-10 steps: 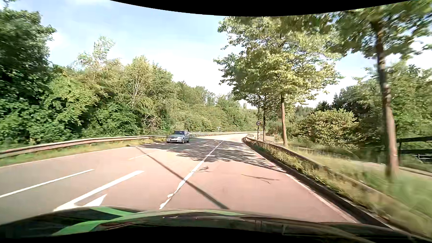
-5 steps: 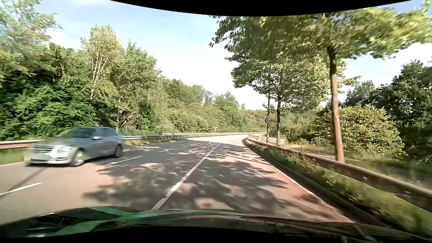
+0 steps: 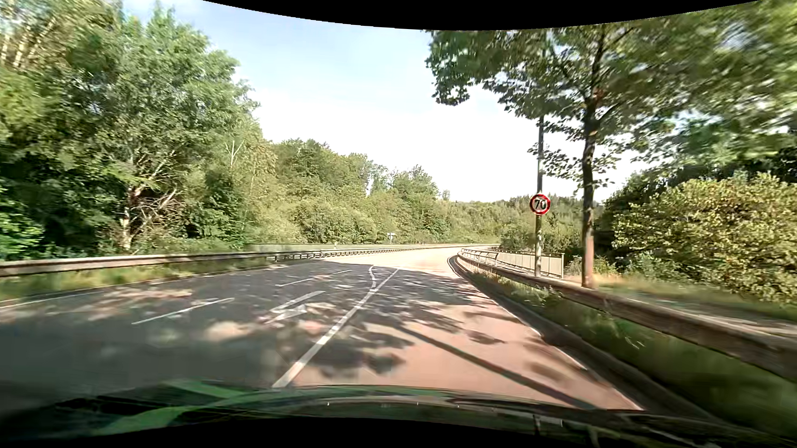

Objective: Follow the waypoints while adhering to traffic rules and regulations

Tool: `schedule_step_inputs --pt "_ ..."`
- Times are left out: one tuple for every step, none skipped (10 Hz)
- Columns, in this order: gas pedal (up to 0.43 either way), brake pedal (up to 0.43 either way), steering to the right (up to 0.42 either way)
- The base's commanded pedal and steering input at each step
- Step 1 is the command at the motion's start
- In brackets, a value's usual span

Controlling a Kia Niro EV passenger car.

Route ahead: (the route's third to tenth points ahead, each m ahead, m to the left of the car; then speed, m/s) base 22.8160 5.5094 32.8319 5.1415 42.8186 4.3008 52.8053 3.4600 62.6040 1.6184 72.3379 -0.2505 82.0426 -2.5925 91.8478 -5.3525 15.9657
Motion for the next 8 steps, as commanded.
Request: schedule_step_inputs --pt "0.087 0.000 0.008" --pt "0.098 0.000 0.008" --pt "0.098 0.000 0.008" --pt "0.118 0.000 0.008" --pt "0.118 0.000 0.007" --pt "0.118 0.000 0.006" --pt "0.118 0.000 0.006" --pt "0.118 0.000 0.005"
